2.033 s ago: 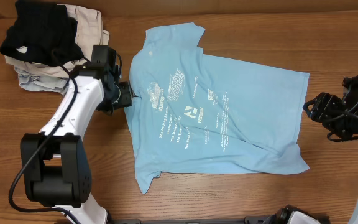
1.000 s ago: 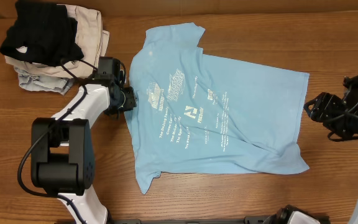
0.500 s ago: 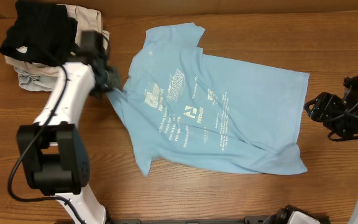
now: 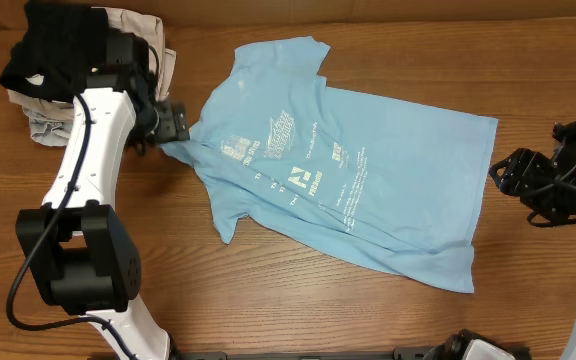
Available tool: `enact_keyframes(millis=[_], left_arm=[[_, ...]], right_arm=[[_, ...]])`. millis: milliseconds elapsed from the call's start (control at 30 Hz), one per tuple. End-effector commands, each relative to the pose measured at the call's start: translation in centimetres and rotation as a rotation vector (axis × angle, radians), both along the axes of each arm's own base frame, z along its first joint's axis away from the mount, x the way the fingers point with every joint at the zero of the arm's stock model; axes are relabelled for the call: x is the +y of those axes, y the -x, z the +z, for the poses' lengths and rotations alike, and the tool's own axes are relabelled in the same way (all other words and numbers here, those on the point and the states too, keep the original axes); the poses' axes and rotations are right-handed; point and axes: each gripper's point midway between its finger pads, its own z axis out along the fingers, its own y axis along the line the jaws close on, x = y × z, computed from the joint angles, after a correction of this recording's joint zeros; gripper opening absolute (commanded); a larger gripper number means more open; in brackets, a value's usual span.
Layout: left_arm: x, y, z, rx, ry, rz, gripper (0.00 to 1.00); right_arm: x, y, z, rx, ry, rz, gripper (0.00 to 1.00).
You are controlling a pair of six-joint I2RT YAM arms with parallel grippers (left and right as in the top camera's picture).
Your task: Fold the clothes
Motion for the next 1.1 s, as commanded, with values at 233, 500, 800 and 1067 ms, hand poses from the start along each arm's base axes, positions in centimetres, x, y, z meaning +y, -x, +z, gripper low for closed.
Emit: enact_keyframes(millis=[233,500,800,1067], left_arm=[[-7.6,8.5,-4.7,0.324,0.218,-0.119,0.38],[-11.6,10.0,-8.7,0.312,0.237,-0.215,0.50],[-9.8,12.0,-11.1,0.363,0.099,-0.111,0.47],[-9.7,13.4,-11.3,0.410,0.095,-0.072,0.04]], right_arm=[[-0.1,-0.3,0.0,-0.010,0.014,0.008,0.67],[-0.1,-0.3,0.0,-0.009,0.013,0.008,0.67],[-0.1,-0.2,-0.1,-0.005,0.012,0.008,0.67],[-0.1,-0.2,0.0,-0.008,0.013,0.008,0.67]])
